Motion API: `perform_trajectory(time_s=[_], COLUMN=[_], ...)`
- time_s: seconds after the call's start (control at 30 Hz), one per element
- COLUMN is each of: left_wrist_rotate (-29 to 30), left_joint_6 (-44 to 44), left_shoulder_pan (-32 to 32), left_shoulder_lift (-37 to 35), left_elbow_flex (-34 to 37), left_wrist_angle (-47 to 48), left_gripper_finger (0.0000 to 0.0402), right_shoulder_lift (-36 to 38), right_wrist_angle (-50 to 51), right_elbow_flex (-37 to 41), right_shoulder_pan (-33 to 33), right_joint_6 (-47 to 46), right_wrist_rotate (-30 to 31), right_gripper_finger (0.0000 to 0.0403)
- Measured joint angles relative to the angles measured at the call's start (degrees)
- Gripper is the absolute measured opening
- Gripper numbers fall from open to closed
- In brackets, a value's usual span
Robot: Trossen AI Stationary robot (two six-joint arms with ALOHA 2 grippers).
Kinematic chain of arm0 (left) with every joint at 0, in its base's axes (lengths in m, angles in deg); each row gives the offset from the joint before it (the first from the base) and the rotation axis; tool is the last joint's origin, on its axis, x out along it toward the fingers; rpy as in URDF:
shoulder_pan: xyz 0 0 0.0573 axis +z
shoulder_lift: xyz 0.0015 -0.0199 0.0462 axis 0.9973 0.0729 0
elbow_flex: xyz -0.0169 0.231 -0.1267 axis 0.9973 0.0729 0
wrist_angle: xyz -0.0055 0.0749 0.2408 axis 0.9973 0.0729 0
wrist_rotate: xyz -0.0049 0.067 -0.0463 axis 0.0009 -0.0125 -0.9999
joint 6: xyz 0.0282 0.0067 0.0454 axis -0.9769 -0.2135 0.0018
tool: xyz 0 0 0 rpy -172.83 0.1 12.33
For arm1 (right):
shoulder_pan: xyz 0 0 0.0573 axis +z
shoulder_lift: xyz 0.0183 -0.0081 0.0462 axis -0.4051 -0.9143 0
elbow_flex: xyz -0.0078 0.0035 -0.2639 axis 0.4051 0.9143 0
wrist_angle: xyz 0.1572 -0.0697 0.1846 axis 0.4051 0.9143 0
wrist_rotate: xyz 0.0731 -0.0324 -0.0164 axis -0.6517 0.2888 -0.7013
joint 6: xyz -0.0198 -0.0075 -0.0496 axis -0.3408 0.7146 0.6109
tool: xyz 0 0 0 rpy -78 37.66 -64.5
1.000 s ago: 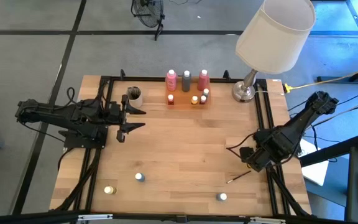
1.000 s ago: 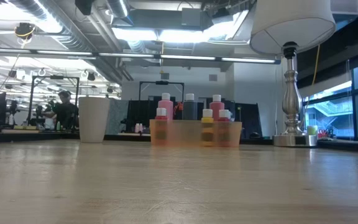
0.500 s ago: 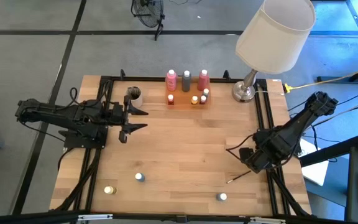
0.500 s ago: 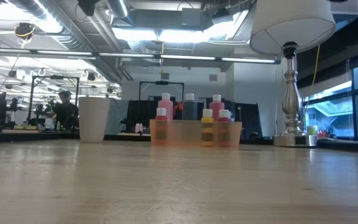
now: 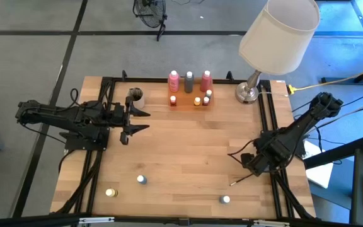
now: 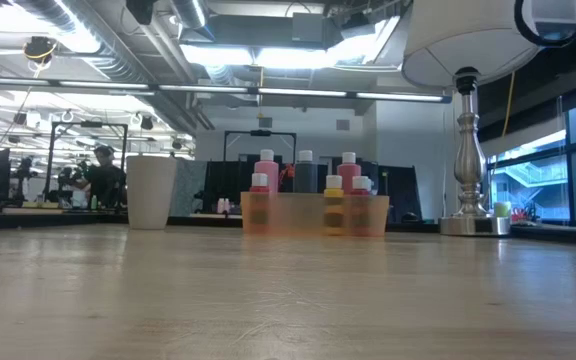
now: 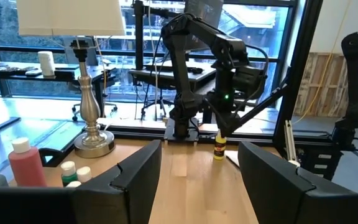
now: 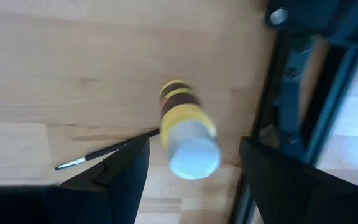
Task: Pick & Place Paint Supplies
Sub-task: Put the light yellow paint bottle into the orange bin
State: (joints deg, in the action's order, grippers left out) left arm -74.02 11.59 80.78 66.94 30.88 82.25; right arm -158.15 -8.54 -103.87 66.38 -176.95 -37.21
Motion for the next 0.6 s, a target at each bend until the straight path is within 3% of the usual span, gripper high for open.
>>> perform_trajectory(time_s=[0.33,0.6], left_wrist_rotate=[0.0,0.0], left_joint_6=[0.0,0.0], left_shoulder_pan=[0.0,0.0], left_shoulder_lift=[0.0,0.0], left_elbow_flex=[0.0,0.0], left_wrist_angle=[0.0,0.4], left_gripper_finger=[0.0210,0.0210], right_shoulder_lift=[0.0,0.0], right_wrist_angle=[-7.2,-6.2], right_elbow_flex=[5.3,6.0], right_shoulder_pan=[0.0,0.0], right_joint_6=[-1.6,-1.6], right_wrist_rotate=[-1.0,-1.4], right_gripper_finger=[0.0252,0.0245])
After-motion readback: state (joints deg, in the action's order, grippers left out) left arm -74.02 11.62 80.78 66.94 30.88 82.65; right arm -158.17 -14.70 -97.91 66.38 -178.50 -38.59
